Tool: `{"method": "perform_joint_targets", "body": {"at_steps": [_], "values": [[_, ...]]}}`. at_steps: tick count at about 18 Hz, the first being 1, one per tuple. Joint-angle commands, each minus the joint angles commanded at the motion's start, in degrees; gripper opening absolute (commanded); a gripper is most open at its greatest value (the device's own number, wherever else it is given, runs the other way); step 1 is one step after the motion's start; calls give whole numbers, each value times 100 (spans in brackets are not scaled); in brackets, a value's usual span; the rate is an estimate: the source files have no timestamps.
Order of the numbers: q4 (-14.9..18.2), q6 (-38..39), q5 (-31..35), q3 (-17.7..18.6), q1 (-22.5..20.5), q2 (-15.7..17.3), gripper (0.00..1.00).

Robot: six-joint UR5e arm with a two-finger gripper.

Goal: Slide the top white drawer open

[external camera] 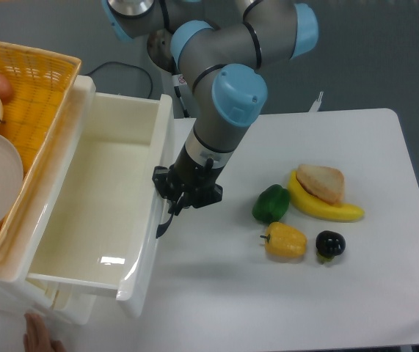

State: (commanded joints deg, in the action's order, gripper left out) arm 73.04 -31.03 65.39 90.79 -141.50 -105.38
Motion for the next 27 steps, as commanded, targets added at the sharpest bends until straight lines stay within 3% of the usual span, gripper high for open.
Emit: {"method": "perform_joint_targets", "body": {"at_steps": [7,11,15,19,22,27], "values": [[0,0,9,-9,-79,0,20],[-17,0,-9,-53,-123,9,43],[-18,-211,-9,-97,-176,17,73],[-44,-246,-35,-97,-281,44,92],[-53,-255,-149,-175,-431,44,98],[-61,-667,-325,-246,-887,44,100]]}}
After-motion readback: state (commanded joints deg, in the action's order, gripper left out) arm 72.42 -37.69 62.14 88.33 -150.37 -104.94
